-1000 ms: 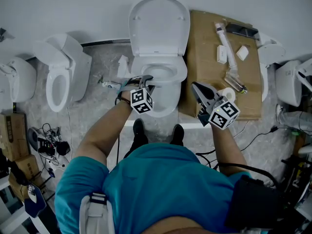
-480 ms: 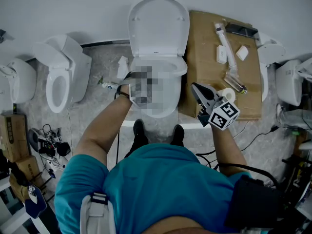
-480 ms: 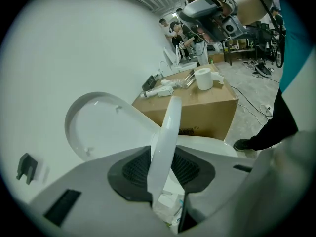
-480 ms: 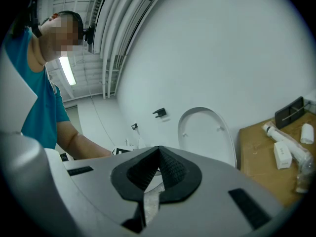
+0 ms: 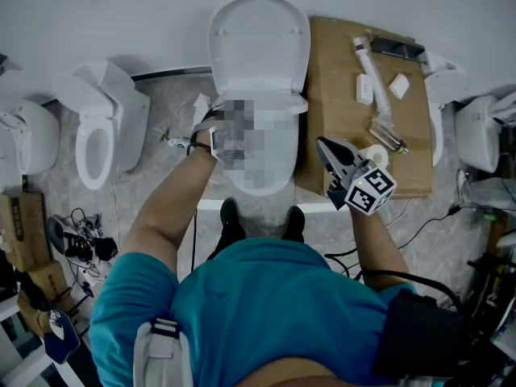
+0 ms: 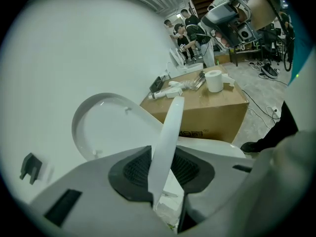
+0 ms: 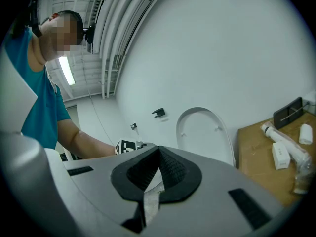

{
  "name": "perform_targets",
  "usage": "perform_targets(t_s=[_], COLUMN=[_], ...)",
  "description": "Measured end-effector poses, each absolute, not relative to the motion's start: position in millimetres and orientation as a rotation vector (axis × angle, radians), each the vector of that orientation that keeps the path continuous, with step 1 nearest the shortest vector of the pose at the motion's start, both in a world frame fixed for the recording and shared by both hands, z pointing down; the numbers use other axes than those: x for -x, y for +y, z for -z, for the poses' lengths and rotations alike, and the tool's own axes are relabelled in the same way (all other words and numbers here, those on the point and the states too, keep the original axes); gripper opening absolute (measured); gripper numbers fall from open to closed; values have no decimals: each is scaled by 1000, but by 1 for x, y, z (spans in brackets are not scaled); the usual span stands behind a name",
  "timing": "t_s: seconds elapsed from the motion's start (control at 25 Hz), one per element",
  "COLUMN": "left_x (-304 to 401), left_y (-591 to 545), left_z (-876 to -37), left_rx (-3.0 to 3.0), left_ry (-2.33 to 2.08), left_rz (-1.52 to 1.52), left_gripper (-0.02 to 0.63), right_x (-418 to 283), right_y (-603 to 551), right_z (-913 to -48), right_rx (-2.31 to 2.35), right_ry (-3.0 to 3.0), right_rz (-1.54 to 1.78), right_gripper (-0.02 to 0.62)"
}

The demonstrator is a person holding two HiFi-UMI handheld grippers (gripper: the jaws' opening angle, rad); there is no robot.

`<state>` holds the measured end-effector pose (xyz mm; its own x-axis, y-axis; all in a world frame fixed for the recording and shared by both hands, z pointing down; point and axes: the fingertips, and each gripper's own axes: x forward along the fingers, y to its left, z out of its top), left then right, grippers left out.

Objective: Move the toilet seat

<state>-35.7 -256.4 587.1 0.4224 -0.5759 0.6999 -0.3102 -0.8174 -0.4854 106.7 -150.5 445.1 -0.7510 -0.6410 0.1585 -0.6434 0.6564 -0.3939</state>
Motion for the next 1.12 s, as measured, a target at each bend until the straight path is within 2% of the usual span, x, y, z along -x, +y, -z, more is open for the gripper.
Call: perform_targets(t_s=[1.12], left_x=[36], left_y=[-339], left_z=[-556], left_rx=[2425], left_ry=[857], left_rz=[1319], left_gripper=[107], right_x=[-106], right_y=[-162], right_z=[-449], right_rx=[-1116], right_ry=[-2855], right_rz=[-706], right_gripper=[-8])
